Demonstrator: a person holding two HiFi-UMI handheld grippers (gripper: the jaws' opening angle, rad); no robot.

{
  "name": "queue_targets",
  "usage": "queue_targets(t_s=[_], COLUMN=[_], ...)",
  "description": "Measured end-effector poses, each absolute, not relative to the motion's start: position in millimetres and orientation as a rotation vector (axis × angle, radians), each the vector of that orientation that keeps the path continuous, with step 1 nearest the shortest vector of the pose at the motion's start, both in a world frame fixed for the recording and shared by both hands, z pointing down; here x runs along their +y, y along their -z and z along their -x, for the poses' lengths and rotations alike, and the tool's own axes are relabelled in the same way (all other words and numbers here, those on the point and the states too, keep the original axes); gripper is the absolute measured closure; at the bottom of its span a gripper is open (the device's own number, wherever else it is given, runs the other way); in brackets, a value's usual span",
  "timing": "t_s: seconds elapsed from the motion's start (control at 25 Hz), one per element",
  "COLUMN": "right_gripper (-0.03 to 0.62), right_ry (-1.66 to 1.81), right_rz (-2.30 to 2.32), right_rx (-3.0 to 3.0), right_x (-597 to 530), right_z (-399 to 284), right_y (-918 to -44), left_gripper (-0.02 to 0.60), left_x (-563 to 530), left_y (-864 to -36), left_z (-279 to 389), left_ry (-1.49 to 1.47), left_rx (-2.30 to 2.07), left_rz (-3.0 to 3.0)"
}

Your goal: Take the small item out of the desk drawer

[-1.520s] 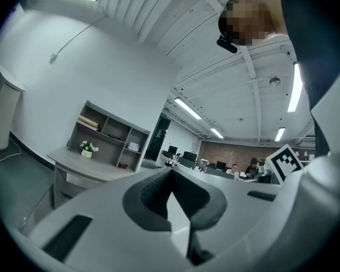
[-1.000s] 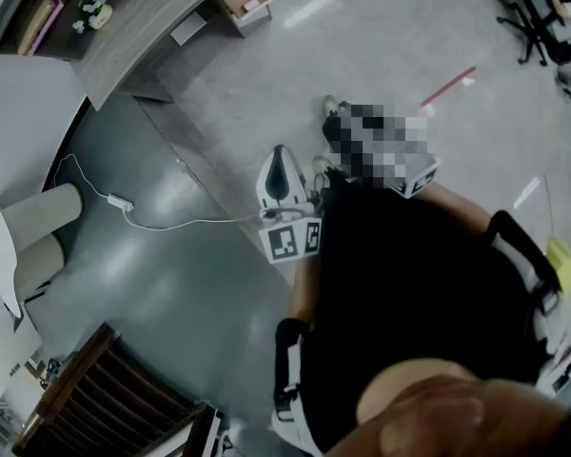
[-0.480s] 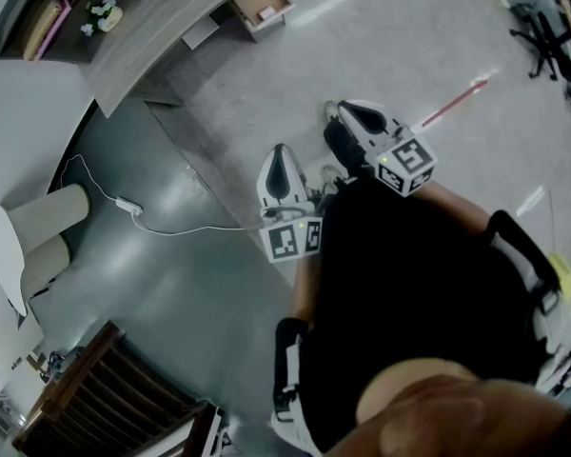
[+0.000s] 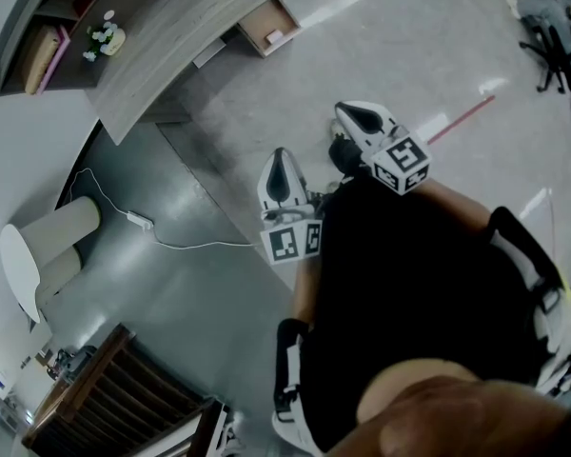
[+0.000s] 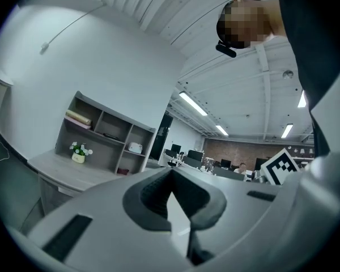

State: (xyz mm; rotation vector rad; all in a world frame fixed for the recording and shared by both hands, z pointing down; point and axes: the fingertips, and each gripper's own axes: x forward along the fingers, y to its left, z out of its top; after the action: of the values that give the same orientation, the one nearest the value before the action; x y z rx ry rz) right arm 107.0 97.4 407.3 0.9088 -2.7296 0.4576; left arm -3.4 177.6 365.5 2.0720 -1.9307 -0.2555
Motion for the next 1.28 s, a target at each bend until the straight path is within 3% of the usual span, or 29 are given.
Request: queue_targets(t_s=[0.72,1.28], right_gripper=[0.594,0.594], right_ry=[-0.490,-0.563], right_rz=[-0.847,-0.900], right_rx=[-2.730,-2.603], right_x=[-32.5,-137.2], right_z=[-81.3,-13.6], right_y=[-445.9,-504.3], left_gripper=[0.584,0.584], left_x=[54.6,-57.6], left_y=[-367.6,-395.3], left_z=[10.8,89.2], left_ry=[0.228,0.205], left_rx=[-1.985,-1.915], left_rz=[-2.065,-2.088])
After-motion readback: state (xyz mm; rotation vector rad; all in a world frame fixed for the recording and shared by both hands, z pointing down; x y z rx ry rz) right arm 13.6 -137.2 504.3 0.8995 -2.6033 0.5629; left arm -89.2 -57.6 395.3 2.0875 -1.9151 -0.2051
